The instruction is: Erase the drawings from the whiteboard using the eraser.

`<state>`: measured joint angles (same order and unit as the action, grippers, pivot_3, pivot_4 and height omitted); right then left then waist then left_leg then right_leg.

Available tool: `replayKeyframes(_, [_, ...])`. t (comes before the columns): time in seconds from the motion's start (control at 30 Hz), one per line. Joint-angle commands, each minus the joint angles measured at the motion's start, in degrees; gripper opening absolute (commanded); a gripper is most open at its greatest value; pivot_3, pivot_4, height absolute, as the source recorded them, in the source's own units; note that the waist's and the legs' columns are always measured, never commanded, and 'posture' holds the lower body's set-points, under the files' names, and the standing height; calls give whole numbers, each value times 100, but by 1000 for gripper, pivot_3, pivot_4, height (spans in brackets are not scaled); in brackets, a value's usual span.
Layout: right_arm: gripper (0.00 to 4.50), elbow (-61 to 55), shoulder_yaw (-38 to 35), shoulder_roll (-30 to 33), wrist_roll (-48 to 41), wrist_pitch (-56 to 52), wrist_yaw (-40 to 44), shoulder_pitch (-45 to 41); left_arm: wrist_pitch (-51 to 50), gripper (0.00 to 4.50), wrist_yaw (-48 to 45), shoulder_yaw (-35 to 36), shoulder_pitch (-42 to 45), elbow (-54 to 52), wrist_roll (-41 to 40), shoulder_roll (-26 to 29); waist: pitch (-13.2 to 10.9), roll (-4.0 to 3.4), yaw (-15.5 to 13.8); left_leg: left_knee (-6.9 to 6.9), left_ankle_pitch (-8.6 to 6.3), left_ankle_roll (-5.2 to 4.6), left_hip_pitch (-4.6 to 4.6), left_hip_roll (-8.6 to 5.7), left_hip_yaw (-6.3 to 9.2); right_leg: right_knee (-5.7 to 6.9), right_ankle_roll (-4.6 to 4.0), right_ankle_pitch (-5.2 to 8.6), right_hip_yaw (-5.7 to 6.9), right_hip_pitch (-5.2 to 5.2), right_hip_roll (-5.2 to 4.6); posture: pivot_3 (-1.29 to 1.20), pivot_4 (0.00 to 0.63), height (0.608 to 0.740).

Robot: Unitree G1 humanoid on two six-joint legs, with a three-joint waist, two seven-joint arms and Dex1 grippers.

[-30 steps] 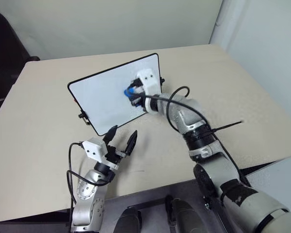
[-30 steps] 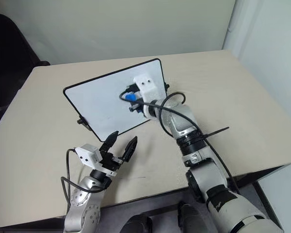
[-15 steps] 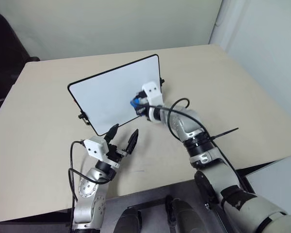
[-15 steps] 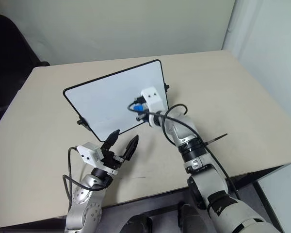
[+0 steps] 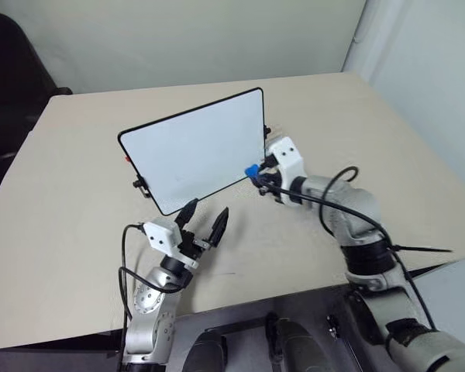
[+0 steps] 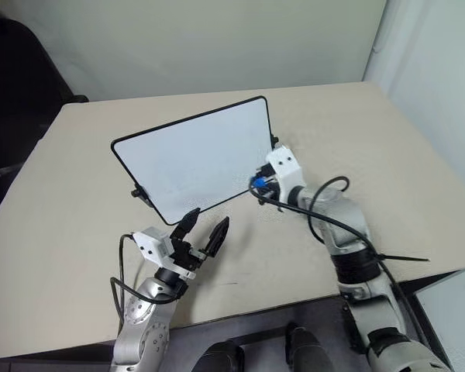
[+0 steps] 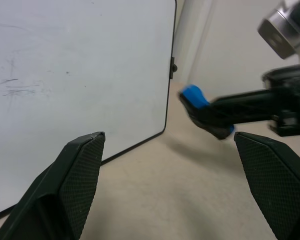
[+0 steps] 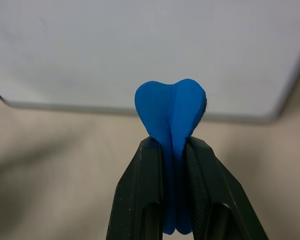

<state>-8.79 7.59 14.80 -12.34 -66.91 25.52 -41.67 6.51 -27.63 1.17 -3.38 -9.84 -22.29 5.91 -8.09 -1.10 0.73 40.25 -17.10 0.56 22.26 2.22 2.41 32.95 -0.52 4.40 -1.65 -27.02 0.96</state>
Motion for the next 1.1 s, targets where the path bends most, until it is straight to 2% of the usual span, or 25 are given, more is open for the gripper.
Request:
replayKeyframes(0.03, [351, -689, -130, 360, -256, -977, 29, 223, 126, 4500, -48, -84, 31, -53, 24, -46, 0, 0, -1, 2, -1, -1, -7, -1, -2, -1, 6, 4, -1, 6, 0, 0, 150, 737])
replayKeyframes(0.07, [351, -821, -141, 464, -307, -1157, 44, 317, 126, 4500, -54, -97, 41, -31, 27, -57, 0, 0, -2, 1, -1, -2, -12, -3, -5, -3, 31, 19, -2, 10, -1, 0, 150, 737])
replayKeyframes(0.17, [351, -1006, -159, 617, -470, -1439, 81, 488, 124, 4500, -95, -133, 98, 55, 15, -68, 0, 0, 4, 0, -1, -3, -30, -4, -5, 0, 34, 21, -3, 24, 0, 0, 150, 737])
replayKeyframes(0.33, [351, -697, -57, 626, -448, -1350, -38, 614, 137, 4500, -160, -198, 216, 209, 19, -98, 0, 0, 10, 0, 11, -12, -37, -6, -1, 1, 34, 19, -4, 33, 7, 0, 150, 737])
replayKeyframes(0.37, [867, -623, -37, 636, -420, -1310, -60, 644, 151, 4500, -164, -206, 235, 236, 30, -97, 0, 0, 7, 0, 15, -14, -36, -6, 0, 1, 34, 19, -5, 34, 7, 0, 150, 737])
replayKeyframes(0.43, [1296, -455, -32, 664, -335, -1309, -157, 691, 165, 4500, -181, -209, 262, 269, 32, -81, 0, 0, 6, 2, 16, -15, -37, -7, 3, -1, 34, 19, -5, 38, 7, 0, 150, 737])
replayKeyframes(0.53, [2362, -385, -253, 660, -246, -1140, -314, 732, 177, 4500, -191, -231, 280, 296, 30, -77, 0, 0, 4, 2, 16, -15, -41, -10, 5, -2, 34, 19, -7, 47, 6, 0, 150, 737])
replayKeyframes(0.63, [3325, -690, -579, 871, -388, -226, 3, 940, 185, 4500, -192, -257, 266, 295, 34, -83, 0, 0, -36, 5, 19, -18, -39, -17, 15, -11, 36, 20, -8, 55, 4, 0, 150, 737])
replayKeyframes(0.8, [3325, -1117, -1133, 1070, -579, 1541, 444, 1477, 157, 4500, -181, -286, 193, 194, 30, -69, -1, -1, -71, 4, 10, -26, -30, -37, 24, -13, 56, 33, -21, 54, -5, 0, 150, 737])
replayKeyframes(0.87, [3325, -1258, -1438, 920, -709, 2157, 492, 1641, 133, 4500, -198, -291, 169, 160, 6, -54, -1, -1, -64, 2, 5, -32, -31, -37, 24, -12, 63, 37, -21, 54, -4, 0, 150, 737])
replayKeyframes(0.93, [3325, -1532, -1755, 613, -1256, 2470, 710, 1843, 130, 4500, -200, -296, 148, 136, -5, -53, -1, -1, -57, -3, 3, -35, -33, -35, 24, -12, 70, 41, -21, 52, -1, 0, 150, 737])
replayKeyframes(1.1, [3325, -1837, -2009, 166, -1969, 3021, 881, 2154, 89, 4500, -206, -231, 81, 24, -94, -28, -1, -1, -56, -8, 2, -37, -33, -34, 24, -14, 76, 51, -18, 51, 13, 0, 150, 737])
